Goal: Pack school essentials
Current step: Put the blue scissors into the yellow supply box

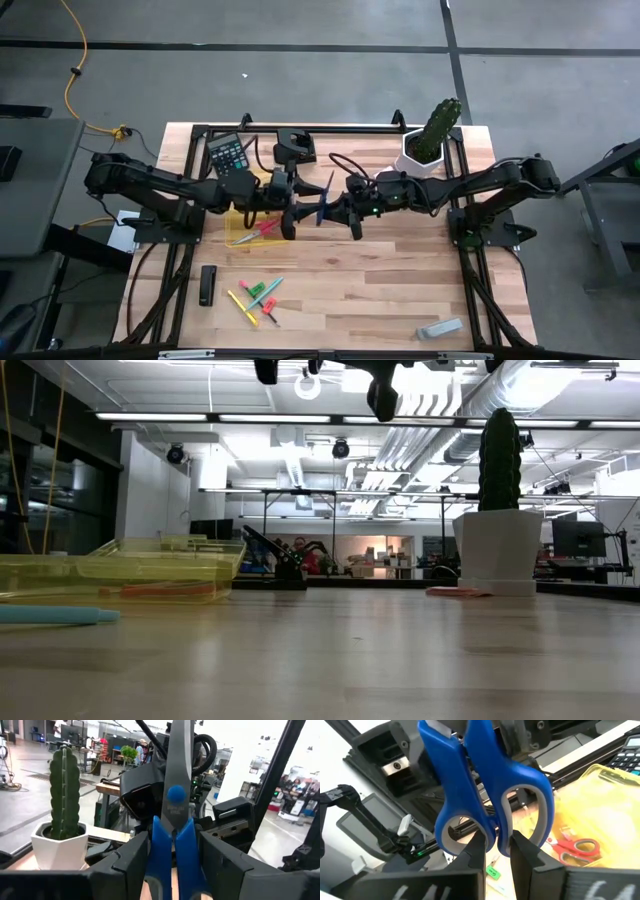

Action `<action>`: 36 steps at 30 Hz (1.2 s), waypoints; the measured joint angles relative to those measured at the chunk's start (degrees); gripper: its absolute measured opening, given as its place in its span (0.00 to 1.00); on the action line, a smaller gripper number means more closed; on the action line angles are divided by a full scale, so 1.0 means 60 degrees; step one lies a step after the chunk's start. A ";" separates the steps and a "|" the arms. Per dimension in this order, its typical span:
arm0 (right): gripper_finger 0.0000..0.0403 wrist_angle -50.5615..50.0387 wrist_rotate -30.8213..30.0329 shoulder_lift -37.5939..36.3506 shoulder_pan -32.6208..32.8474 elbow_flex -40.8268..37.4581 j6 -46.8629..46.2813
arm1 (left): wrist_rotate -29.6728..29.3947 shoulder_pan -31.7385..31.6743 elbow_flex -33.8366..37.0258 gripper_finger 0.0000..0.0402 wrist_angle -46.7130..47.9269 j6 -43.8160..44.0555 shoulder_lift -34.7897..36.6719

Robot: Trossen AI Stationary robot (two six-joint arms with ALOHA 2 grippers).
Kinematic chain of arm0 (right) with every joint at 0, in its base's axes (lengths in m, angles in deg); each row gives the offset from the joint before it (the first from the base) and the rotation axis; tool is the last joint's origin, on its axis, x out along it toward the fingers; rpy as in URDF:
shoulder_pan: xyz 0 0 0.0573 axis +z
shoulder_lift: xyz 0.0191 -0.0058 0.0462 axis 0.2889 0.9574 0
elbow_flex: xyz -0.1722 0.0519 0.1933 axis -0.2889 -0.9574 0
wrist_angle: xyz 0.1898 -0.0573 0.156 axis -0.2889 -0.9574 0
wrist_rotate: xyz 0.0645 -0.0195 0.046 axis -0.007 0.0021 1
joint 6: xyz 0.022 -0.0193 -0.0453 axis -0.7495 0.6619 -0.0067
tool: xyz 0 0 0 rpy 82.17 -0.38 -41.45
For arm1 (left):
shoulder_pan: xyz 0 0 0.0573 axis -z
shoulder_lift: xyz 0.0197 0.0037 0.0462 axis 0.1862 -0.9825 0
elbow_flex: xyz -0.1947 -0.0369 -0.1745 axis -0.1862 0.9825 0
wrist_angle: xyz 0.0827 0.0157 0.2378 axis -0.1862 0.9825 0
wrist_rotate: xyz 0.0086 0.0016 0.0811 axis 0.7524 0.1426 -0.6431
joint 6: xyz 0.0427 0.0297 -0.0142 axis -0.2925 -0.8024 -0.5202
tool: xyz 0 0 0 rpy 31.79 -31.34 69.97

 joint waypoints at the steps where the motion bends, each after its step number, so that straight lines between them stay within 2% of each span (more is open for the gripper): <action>1: 0.06 -0.0006 0.0039 0.0000 0.0000 0.0000 0.0000 | -0.0001 0.0000 -0.0078 0.40 0.0001 -0.0087 -0.0062; 10: 0.06 -0.0034 0.0220 0.0000 -0.0003 0.0004 0.0000 | 0.0087 0.0000 -0.0249 0.39 0.0105 -0.0146 -0.0178; 16: 0.07 -0.0130 0.0220 0.0000 0.0000 0.0000 0.0016 | 0.0094 0.0000 -0.0249 0.30 0.0212 -0.0136 -0.0174; 19: 0.15 -0.0169 0.0208 0.0000 -0.0001 0.0000 0.0113 | 0.0109 0.0000 -0.0249 0.26 0.0222 -0.0114 -0.0174; 25: 0.31 -0.0161 0.0191 -0.0018 0.0000 0.0000 -0.0041 | 0.0116 0.0007 -0.0249 0.26 0.0344 -0.0154 -0.0174; 31: 0.38 -0.0898 0.0196 -0.0763 -0.0013 0.0015 0.0592 | -0.0068 -0.0005 -0.0227 0.25 0.1999 -0.0416 0.0595; 36: 0.39 -0.2318 0.0129 -0.1754 -0.0129 0.0024 0.1335 | -0.0901 -0.0011 -0.0228 0.26 0.3906 -0.0748 0.2029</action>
